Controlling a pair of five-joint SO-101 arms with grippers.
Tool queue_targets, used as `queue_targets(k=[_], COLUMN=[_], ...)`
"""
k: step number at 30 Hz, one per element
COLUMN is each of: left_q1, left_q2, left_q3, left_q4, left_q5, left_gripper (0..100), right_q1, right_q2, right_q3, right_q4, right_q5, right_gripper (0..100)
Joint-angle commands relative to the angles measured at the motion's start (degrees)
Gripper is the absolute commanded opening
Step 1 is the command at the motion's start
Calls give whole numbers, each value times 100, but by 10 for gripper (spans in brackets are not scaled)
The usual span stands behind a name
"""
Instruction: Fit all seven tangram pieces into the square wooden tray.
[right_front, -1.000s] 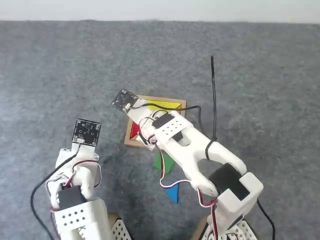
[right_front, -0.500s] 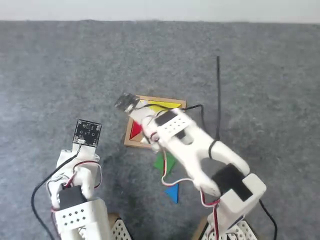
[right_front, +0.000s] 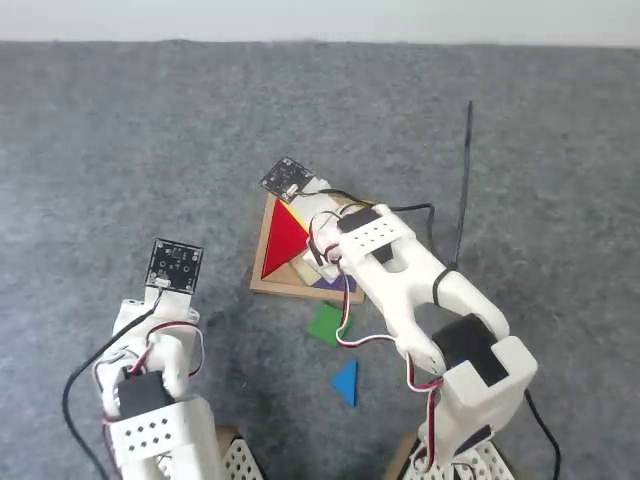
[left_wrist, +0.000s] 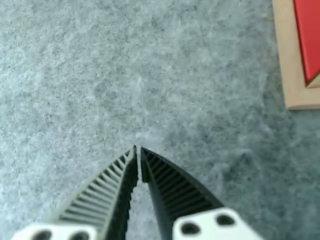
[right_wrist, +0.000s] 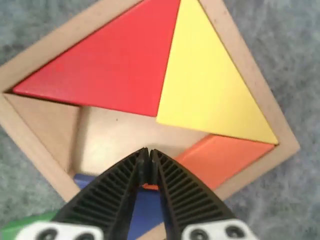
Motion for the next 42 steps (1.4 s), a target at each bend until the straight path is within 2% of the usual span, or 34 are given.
queue_targets(k=[1,5,12,18,21,24,28,34,42], left_q1=[44,44,44,18,18,26,18,35,26], left_q2=[-88,-88,-88,-88,-88,-88,-88,-88,-88], left_q3=[-57,-57,-57,-57,-57,-57,-48,-48,-48], left_q4=[-9,0,9,18,18,9,0,9,9], left_q5=[-44,-44,-44,-53,-53,-53,-53,-352,-352], left_gripper=[12,12,12,12,12,12,12,12,12], right_q1=[365,418,444,356,-119,-716,-1130,-1420,-1578], right_q2=[-400,-585,-936,-2571,-3442,-3837,-3574,-2571,-1815], right_q3=[-229,-220,-220,255,1204,2048,2382,2356,1987], right_q4=[303,374,1051,1745,1763,1640,1446,963,1077], right_q5=[44,53,563,668,835,826,826,826,826], right_gripper=[27,27,27,30,43,121,196,213,213])
